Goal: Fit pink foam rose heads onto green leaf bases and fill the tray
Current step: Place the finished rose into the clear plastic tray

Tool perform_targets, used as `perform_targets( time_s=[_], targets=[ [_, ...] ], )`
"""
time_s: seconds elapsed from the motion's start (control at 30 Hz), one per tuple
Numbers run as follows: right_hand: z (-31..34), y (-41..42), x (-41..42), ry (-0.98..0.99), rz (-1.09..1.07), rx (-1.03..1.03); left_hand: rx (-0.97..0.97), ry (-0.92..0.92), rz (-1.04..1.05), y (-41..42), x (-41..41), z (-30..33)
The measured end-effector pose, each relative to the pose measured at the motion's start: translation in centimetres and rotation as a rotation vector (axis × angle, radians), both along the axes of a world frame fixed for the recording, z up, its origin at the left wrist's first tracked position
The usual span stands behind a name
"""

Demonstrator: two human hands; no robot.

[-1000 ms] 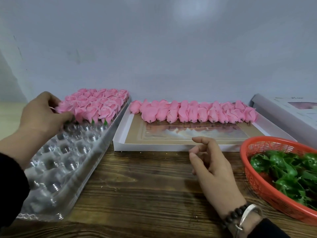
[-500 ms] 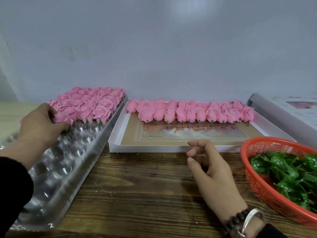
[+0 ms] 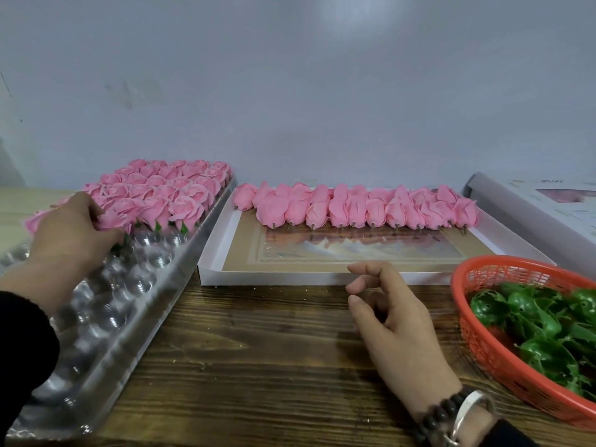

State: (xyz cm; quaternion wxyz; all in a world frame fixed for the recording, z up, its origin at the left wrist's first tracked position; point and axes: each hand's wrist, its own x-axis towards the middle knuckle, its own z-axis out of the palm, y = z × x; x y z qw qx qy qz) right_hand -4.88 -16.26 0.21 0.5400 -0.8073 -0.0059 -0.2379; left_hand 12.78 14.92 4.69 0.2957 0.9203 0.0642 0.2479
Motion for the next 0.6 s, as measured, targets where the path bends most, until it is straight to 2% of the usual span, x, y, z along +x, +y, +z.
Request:
perform_targets(
  time_s=[0.23, 0.6],
  targets=[
    [0.04, -0.01, 0.17, 0.010, 0.005, 0.001, 0.011, 0.057, 0.003, -0.03, 0.29, 0.55],
    [0.28, 0.02, 0.32, 0.013, 0.013, 0.013, -0.056, -0.031, -0.004, 0.23, -0.23, -0.26]
  ],
)
